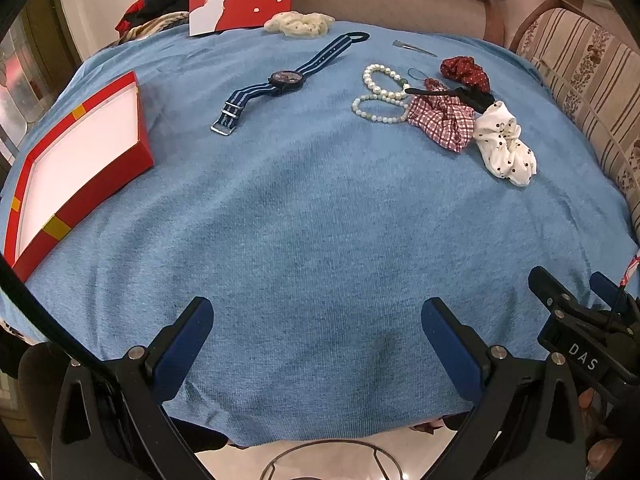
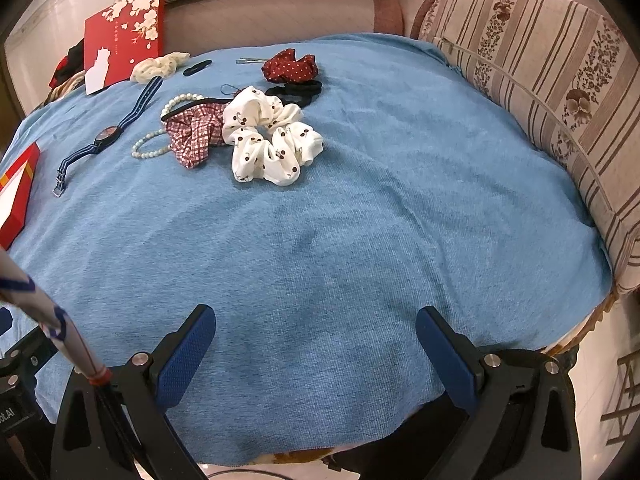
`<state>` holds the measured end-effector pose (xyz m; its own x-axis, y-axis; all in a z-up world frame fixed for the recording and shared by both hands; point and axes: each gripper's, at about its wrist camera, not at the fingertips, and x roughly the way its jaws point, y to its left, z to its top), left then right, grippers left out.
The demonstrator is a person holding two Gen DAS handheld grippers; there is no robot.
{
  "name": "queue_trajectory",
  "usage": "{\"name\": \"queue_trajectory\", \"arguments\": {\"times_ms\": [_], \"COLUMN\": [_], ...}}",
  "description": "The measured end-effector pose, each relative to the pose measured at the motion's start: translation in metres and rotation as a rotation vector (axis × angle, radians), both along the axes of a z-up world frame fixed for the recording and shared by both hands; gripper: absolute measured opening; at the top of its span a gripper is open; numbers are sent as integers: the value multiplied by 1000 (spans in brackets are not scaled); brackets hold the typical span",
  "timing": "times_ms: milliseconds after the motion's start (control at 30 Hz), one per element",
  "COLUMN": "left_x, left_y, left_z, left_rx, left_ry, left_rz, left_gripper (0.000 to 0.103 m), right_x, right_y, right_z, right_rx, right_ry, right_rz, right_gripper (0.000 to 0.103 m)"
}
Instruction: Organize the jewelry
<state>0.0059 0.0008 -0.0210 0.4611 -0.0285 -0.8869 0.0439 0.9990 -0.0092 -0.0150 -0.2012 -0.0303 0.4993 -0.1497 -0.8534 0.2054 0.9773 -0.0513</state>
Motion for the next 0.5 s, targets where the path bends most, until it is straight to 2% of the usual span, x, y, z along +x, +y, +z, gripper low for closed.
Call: {"name": "queue_trajectory", "arguments": {"times_ms": [500], "left_x": [4], "left_y": [1], "left_z": [-5], "left_rx": [1], "left_ry": [14], "left_rz": [5], "left_gripper": [103], "right_x": [1], "right_y": [-1], "right_z": [-3], "right_rx": [4], "right_ry": [14], "right_rz": [1], "right_gripper": [102]}}
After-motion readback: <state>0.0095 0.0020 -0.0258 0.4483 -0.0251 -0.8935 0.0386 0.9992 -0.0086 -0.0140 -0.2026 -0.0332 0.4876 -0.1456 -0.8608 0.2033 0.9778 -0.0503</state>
